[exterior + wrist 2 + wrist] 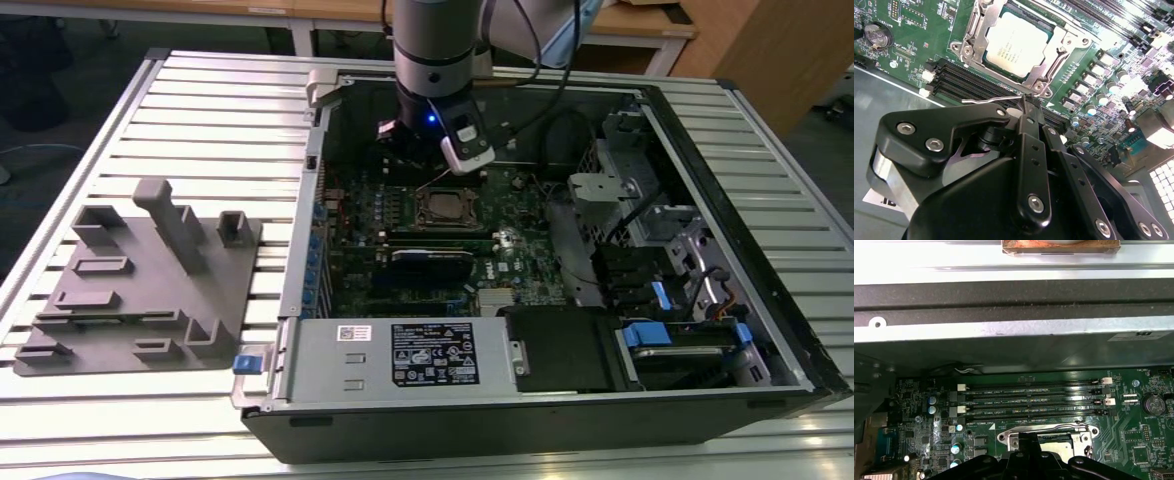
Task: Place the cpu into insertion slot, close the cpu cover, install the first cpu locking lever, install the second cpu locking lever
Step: 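Install the first cpu locking lever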
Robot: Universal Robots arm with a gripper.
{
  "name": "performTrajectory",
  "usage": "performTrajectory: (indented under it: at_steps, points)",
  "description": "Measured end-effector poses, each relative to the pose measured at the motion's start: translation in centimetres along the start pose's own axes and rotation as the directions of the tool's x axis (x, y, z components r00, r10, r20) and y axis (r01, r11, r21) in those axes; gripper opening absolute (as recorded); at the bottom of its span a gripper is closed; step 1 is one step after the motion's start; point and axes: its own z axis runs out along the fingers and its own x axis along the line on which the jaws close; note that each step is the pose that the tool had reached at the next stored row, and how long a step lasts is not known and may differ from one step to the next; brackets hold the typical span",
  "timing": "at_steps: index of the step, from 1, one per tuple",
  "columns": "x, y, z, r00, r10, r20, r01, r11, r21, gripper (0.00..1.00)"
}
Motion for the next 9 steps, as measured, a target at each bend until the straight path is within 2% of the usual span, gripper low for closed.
performTrajectory:
  at_steps: [9]
  points:
    - [-0.74, 0.22, 0.1, 1.0, 0.0, -0.0001, 0.0, 1.0, 0.0003, 0.11]
